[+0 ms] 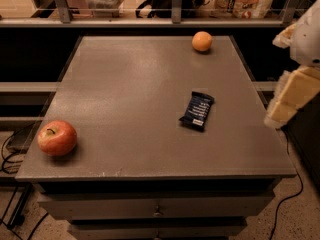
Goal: Move orange near apple
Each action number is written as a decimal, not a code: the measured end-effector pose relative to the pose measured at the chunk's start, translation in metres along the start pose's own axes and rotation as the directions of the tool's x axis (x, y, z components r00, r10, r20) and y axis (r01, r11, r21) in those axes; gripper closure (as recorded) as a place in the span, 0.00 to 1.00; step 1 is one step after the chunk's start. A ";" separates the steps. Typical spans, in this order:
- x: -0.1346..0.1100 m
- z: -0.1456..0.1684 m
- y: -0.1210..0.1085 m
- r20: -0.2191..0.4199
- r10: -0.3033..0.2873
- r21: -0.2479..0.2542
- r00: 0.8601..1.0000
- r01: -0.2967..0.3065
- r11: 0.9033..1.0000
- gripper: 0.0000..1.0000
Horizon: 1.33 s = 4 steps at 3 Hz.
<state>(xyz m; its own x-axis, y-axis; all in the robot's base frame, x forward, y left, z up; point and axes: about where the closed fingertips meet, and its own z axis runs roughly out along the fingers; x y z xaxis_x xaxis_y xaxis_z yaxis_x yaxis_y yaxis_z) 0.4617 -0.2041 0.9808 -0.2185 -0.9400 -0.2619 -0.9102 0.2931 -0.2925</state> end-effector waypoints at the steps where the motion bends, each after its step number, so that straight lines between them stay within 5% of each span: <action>1: -0.021 0.012 -0.033 0.105 0.043 0.055 0.993 -0.049 0.997 0.00; 2: -0.043 0.025 -0.077 0.229 0.071 0.120 0.971 -0.101 0.988 0.00; 3: -0.043 0.025 -0.077 0.229 0.071 0.120 0.971 -0.101 0.988 0.00; 4: -0.049 0.044 -0.102 0.302 0.142 0.120 0.943 -0.185 0.975 0.00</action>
Offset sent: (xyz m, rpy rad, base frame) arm 0.1411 0.0270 0.0181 0.3358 -0.2679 -0.0765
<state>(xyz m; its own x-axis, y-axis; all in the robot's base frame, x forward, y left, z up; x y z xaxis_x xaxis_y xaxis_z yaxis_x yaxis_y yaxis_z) 0.5804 -0.1803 0.9826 -0.2291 -0.7919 -0.5661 -0.8049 0.4812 -0.3474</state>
